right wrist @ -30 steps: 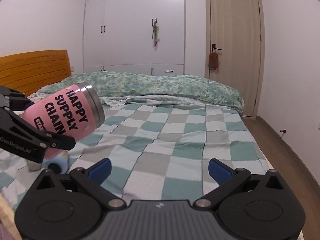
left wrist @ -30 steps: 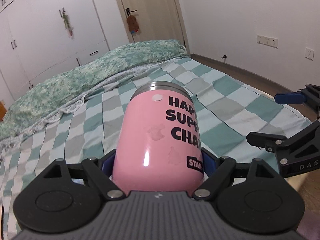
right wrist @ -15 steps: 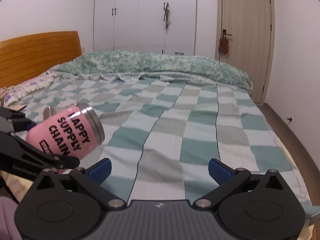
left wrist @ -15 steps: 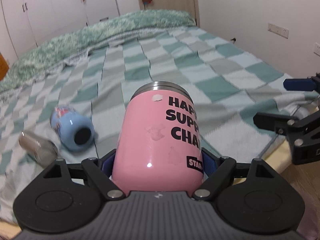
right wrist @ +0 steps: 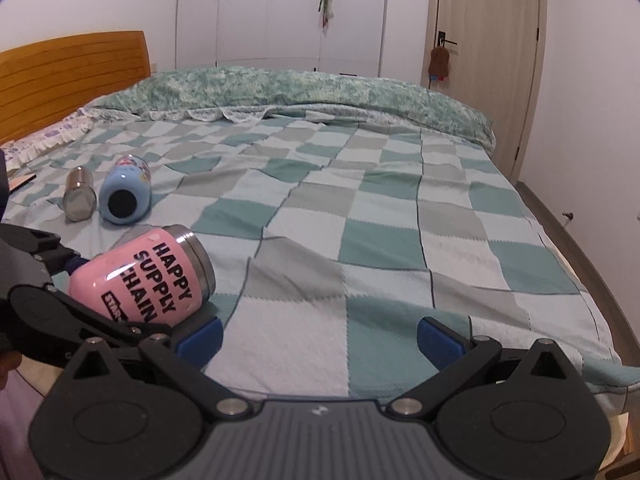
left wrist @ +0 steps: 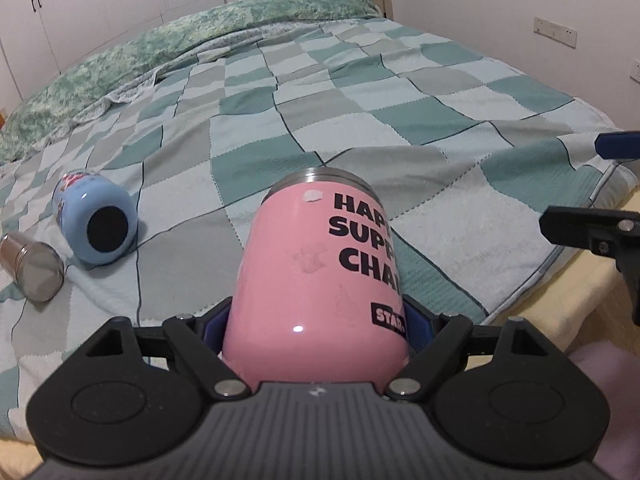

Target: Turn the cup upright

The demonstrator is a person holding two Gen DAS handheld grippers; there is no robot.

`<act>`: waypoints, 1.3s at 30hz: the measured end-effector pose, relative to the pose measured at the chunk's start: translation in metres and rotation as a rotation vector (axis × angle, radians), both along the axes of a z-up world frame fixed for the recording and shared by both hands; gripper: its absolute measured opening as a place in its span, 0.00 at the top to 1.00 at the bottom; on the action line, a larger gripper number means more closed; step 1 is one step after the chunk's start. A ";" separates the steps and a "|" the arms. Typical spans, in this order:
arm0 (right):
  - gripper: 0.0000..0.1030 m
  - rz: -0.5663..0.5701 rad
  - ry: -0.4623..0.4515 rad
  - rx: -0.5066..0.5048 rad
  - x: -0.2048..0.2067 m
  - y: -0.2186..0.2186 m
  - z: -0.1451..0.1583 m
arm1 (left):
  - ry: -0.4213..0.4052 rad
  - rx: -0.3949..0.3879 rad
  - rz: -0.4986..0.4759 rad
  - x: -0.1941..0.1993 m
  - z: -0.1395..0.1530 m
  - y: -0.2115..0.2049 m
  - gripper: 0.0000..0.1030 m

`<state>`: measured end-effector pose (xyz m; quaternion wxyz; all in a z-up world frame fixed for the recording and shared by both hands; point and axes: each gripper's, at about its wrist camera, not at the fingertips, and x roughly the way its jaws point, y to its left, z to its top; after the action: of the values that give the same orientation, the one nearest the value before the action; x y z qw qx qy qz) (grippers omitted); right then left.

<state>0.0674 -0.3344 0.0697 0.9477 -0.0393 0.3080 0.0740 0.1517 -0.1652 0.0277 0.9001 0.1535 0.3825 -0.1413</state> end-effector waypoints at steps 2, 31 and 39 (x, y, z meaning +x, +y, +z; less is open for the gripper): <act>0.00 0.000 0.005 -0.004 0.000 -0.002 -0.001 | 0.009 -0.008 0.001 0.001 0.001 0.001 0.18; 0.00 0.057 0.014 0.033 0.011 0.114 0.047 | -0.259 -0.137 0.063 -0.053 0.057 0.176 0.00; 0.00 0.006 0.126 0.040 0.038 0.150 0.034 | -0.254 -0.170 0.085 -0.039 0.039 0.212 0.00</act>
<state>0.1049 -0.1847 0.1040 0.9268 -0.0166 0.3654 0.0852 0.1127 0.0472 0.0666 0.9562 0.0772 0.2583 -0.1142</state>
